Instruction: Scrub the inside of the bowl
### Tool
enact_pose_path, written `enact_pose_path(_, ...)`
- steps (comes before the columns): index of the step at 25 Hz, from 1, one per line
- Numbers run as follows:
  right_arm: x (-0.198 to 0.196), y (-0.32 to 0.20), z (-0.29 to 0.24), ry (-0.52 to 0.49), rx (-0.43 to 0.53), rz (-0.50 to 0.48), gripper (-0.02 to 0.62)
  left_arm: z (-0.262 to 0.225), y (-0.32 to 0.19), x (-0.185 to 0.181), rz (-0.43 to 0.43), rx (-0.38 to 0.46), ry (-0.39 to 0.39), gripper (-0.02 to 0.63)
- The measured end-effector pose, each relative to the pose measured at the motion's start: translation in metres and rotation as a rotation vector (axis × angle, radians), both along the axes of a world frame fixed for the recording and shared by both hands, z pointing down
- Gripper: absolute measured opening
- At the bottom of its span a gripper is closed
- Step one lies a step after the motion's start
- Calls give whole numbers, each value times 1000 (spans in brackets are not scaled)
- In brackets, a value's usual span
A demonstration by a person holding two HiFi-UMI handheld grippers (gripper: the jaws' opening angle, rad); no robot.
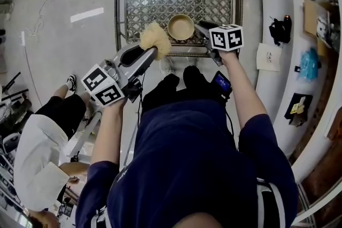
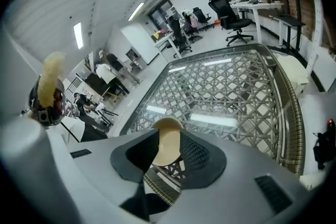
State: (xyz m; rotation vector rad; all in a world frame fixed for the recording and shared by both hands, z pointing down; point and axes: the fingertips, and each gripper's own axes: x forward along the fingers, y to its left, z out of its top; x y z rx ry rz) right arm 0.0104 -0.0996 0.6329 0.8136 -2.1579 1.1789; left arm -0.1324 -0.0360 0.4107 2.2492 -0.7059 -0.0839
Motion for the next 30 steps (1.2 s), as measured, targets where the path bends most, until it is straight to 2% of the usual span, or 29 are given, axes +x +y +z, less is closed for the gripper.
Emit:
enact_pose_path(1,-1,-4,10,12,-18,-17,98,3,-3,0,-11,-7,-5,83)
enact_pose_path(6,-13,-10,46,65,-72,-90,98,13,-5,0,-64,-41,-26,83)
enact_pose_path(12,-21,-6,74,76,-150,-132,97,20,-5,2,-104,-73,-46,83)
enact_pose_path(18,-22,-8,81,105,-141,-145,23,32,-6,7,-95,-89,-85,83)
enact_pose_path(21,-21,-12,68,99,-110,-137,18,37,-7,16,-53,-84,-128,83)
enact_pose_path(25,-24,-18,20,58,-30,-134,15,40,-12,28,-5,-63,-195,83)
enact_pose_path(28,-27,-22,-31,30,59,-150,15,36,-18,42,60,0,-284,83)
enact_pose_path(30,-27,-25,-67,10,120,-150,15,30,-22,55,129,73,-380,83)
